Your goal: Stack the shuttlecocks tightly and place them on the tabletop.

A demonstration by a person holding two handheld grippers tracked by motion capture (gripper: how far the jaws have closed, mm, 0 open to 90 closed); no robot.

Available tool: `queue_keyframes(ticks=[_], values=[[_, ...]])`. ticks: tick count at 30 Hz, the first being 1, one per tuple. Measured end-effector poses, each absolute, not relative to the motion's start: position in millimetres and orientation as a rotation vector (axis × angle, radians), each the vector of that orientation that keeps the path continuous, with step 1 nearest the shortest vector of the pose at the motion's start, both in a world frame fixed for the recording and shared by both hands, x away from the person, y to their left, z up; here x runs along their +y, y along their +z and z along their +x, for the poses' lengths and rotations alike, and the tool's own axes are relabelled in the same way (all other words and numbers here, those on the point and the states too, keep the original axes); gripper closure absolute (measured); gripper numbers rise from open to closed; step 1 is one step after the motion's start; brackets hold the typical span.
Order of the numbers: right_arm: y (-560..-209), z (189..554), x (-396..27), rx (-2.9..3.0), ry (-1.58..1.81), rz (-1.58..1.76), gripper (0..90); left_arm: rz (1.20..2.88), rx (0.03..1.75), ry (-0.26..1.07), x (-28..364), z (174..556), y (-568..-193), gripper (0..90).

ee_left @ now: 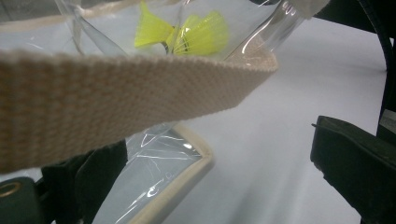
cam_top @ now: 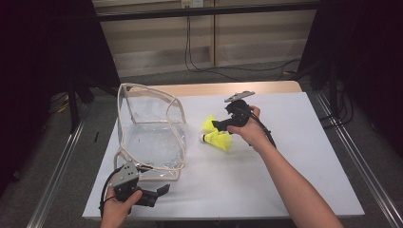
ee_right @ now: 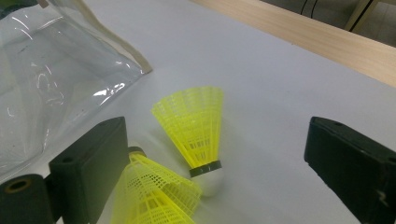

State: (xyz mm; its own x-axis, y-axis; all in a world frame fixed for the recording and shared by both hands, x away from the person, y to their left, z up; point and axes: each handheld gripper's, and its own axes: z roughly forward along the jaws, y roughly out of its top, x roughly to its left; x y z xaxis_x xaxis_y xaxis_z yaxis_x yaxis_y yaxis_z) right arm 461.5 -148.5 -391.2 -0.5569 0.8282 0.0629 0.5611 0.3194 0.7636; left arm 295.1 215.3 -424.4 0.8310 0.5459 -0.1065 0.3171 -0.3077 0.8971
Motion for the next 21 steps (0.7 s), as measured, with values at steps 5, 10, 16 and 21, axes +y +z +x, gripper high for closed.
queue_keyframes(ticks=[5,10,16,21], values=[[-391,465,-144,2.261,1.079,1.242,5.6,1.918,0.641,0.258,216,295,-424,3.9],[-391,469,-141,2.256,1.074,1.248,4.6,1.919,0.643,0.261,216,296,-425,3.9],[-392,475,-136,2.263,1.054,1.252,5.8,1.914,0.648,0.263,217,296,-425,3.9],[-391,479,-132,2.248,1.063,1.259,8.9,1.916,0.647,0.261,217,296,-424,4.0]])
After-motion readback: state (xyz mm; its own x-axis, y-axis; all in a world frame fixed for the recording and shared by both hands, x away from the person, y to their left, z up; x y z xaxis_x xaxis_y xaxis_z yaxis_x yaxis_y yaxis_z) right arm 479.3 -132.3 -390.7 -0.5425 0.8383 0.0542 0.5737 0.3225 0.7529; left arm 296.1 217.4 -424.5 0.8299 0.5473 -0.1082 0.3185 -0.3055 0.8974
